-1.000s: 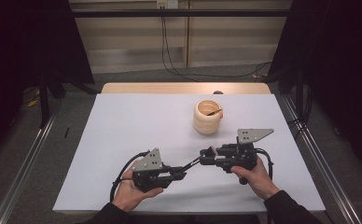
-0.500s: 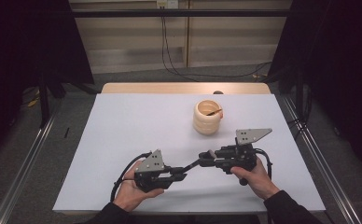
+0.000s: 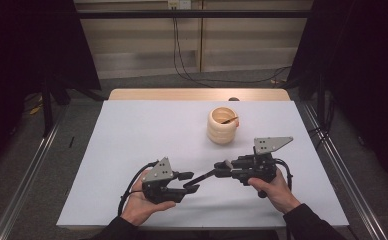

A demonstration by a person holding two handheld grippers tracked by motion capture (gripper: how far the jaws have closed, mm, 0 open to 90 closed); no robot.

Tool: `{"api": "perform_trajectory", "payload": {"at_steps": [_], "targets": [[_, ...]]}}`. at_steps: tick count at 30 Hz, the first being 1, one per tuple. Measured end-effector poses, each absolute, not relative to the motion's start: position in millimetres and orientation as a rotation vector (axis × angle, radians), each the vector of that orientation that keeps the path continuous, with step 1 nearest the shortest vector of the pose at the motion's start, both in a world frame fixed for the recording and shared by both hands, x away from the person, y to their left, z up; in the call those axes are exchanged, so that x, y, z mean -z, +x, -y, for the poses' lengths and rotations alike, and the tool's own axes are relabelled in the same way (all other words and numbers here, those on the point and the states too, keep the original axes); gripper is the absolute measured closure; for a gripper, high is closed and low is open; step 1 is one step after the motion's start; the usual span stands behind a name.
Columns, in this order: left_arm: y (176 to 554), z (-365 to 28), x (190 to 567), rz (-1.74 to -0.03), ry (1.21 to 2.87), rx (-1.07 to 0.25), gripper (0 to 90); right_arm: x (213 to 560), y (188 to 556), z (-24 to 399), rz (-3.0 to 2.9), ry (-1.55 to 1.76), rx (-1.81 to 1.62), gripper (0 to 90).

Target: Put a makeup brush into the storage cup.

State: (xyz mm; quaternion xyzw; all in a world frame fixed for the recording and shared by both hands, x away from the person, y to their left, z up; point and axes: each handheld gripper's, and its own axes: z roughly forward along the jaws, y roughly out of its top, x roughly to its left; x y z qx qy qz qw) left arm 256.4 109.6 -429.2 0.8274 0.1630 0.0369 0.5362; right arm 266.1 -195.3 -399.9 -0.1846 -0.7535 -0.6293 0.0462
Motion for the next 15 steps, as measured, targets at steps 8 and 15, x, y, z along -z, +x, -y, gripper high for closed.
{"api": "perform_trajectory", "payload": {"at_steps": [8,15], "targets": [[258.3,-112.1,426.9,-0.462,1.959,-0.100,28.9,396.7,265.0,194.9,2.325,-0.569,1.922,77.6],[259.1,-118.4,423.3,-0.514,1.930,-0.109,14.6,395.0,265.7,197.6,2.331,-0.583,1.929,77.7]]}}
